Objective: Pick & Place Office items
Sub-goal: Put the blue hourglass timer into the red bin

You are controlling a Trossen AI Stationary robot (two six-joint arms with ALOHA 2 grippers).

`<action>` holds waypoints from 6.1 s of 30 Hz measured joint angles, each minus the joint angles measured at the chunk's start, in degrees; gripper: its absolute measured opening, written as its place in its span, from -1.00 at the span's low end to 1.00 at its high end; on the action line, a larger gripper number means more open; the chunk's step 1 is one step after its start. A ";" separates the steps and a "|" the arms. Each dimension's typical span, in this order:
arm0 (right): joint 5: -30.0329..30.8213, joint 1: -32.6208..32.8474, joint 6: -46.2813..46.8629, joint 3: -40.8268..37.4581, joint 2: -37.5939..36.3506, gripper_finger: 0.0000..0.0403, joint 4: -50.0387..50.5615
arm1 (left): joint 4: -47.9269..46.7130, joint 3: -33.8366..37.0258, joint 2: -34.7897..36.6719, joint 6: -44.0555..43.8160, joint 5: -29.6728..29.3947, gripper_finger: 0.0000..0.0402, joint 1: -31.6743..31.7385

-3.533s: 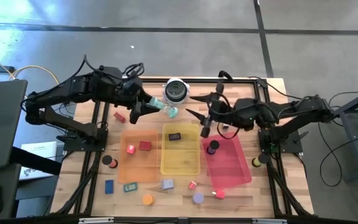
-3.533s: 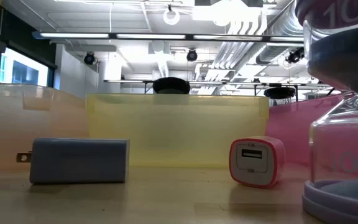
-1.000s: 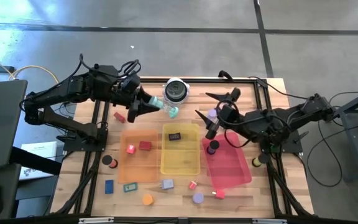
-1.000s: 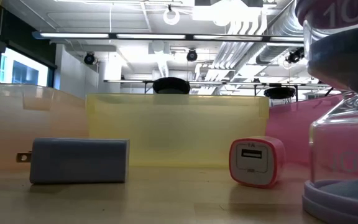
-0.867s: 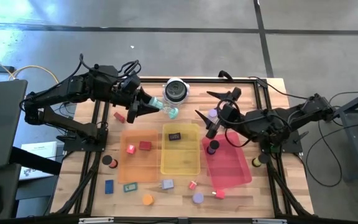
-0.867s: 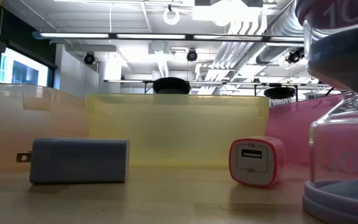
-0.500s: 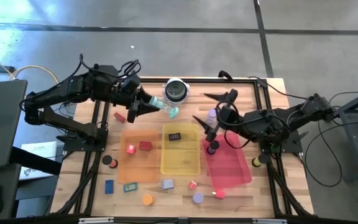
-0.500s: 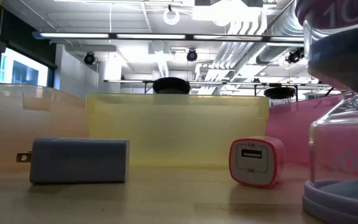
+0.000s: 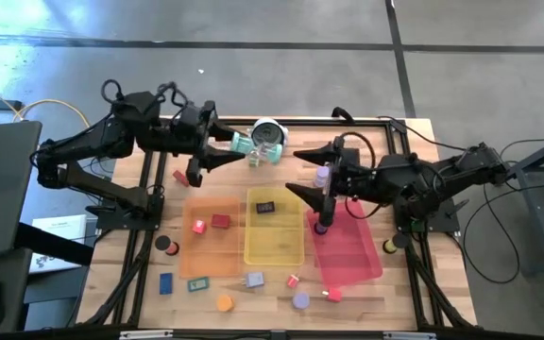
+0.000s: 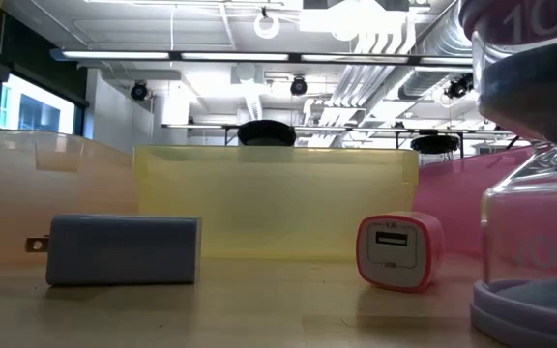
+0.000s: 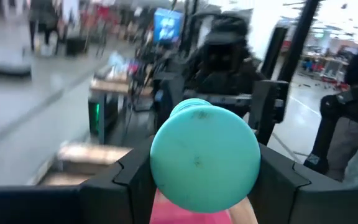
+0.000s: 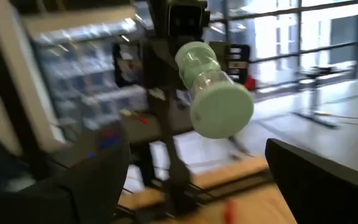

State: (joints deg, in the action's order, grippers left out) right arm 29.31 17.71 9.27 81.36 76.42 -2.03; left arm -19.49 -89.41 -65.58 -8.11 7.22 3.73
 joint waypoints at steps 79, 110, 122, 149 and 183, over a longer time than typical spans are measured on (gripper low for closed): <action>-9.66 -4.39 -13.82 0.00 4.92 -0.15 -14.50 | 10.72 0.00 -5.53 9.99 -3.06 0.20 -5.31; -1.71 0.01 27.43 0.01 -9.16 -0.15 49.87 | -20.76 0.00 -0.98 1.13 -4.35 0.79 -1.16; -11.26 4.53 57.32 0.00 -5.11 -0.13 80.86 | -23.97 0.00 -3.37 4.35 -4.34 0.79 -0.40; -19.13 2.61 48.14 -15.02 2.26 -0.14 75.27 | -23.77 0.00 -7.30 0.65 -4.15 0.79 -0.46; -24.78 -8.56 33.97 -32.76 2.41 -0.07 49.54 | -21.45 0.00 -7.30 -2.65 -4.31 0.79 -0.48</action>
State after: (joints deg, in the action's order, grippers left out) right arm 4.53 9.15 43.23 48.60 78.83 47.51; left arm -40.94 -89.41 -72.88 -10.76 2.92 3.25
